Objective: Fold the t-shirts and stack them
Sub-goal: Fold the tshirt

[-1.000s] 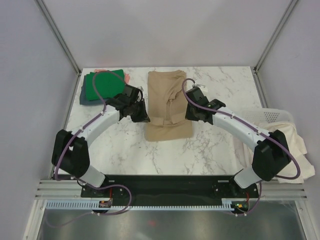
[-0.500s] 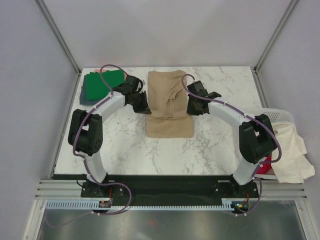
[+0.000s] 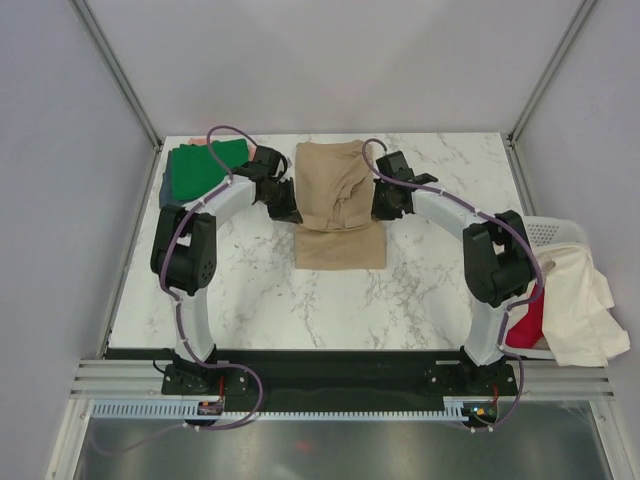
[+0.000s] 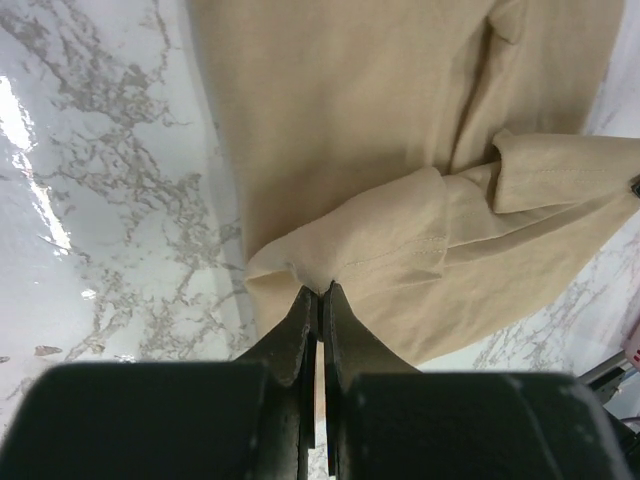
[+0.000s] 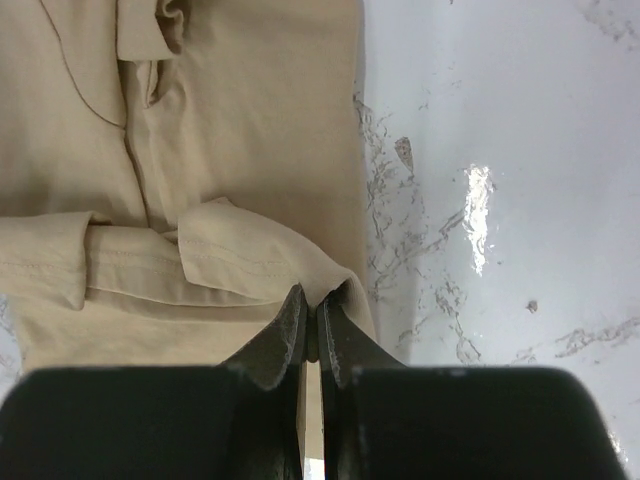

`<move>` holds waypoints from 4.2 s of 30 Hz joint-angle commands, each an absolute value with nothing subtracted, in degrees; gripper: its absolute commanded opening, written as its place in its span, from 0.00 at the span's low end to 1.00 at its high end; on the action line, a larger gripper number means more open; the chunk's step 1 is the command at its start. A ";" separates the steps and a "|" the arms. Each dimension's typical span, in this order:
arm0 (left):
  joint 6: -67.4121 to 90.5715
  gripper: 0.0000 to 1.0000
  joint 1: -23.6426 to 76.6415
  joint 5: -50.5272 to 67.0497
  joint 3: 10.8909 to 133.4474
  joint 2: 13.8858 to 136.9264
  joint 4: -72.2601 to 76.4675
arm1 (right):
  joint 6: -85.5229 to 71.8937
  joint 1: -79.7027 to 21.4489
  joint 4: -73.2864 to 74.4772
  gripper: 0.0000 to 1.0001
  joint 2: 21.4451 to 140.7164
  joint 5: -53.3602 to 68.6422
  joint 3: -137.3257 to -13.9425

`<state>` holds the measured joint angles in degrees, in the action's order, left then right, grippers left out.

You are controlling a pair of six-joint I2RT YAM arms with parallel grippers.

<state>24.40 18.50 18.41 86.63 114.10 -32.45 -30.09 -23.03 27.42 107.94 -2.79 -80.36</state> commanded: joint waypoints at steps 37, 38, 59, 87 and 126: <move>30.84 0.56 17.05 22.23 58.21 84.84 -21.99 | -30.41 -18.36 17.32 0.77 87.46 16.08 -56.44; 31.37 0.56 17.14 23.19 55.83 84.03 -20.06 | -30.76 -18.98 17.05 0.77 87.19 15.91 -55.21; 37.88 0.55 19.68 20.66 42.71 91.57 -1.58 | -32.61 -21.71 3.60 0.68 95.62 14.68 -44.03; 40.96 0.02 21.27 17.14 40.25 94.66 3.69 | -35.15 -21.71 0.53 0.64 88.33 14.76 -33.75; 59.23 0.02 47.98 10.55 31.46 42.28 -29.79 | -46.05 -27.68 47.61 0.00 32.36 9.23 -38.05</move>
